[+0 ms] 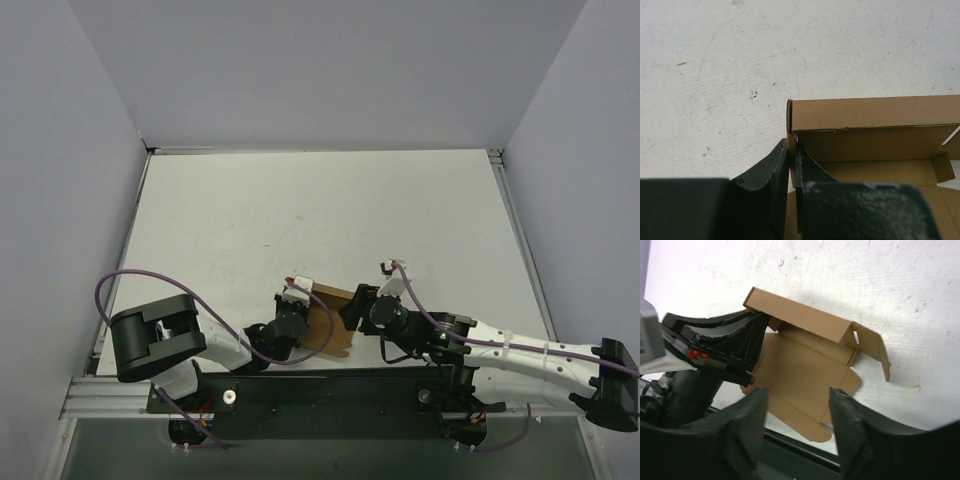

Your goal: Fold the paper box

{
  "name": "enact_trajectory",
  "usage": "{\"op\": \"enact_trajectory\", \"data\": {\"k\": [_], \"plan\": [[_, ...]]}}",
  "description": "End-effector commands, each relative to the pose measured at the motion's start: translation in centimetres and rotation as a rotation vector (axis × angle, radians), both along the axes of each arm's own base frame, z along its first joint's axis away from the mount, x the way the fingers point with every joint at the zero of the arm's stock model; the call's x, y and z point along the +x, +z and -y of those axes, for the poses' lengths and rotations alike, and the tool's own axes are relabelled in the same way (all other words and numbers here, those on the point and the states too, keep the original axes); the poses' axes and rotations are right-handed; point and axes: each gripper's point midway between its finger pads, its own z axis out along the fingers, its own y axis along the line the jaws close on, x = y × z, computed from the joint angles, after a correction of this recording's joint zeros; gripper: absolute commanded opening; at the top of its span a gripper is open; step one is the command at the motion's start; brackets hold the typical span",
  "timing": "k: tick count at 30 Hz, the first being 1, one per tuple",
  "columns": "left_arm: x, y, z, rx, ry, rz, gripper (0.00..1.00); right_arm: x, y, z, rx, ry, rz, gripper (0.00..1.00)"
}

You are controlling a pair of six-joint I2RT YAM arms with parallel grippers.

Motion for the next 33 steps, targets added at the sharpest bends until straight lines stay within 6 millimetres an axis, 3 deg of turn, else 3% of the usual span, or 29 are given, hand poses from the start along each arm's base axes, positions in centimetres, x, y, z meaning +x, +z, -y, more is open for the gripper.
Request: {"op": "enact_trajectory", "data": {"k": [1, 8, 13, 16, 19, 33], "plan": [[0.3, 1.3, 0.6, -0.024, -0.011, 0.016, 0.00, 1.7, 0.5, 4.0, -0.082, -0.064, 0.016, 0.47], [0.3, 1.2, 0.6, -0.021, -0.013, 0.014, 0.00, 5.9, -1.6, 8.8, -0.114, -0.201, -0.070, 0.43], [0.3, 1.1, 0.7, -0.024, -0.012, 0.013, 0.00, 6.0, -5.1, 9.5, -0.164, -0.186, -0.122, 0.43], [0.2, 1.1, 0.8, -0.026, -0.016, 0.010, 0.00, 5.5, -6.7, 8.0, -0.144, -0.098, -0.135, 0.43], [0.3, 1.1, 0.8, -0.026, -0.014, 0.011, 0.00, 5.3, -7.0, 6.6, -0.106, -0.043, -0.123, 0.42], [0.2, 1.0, 1.0, -0.031, -0.023, 0.005, 0.00, 3.9, -6.3, 1.8, -0.076, 0.172, -0.043, 0.42]]}}
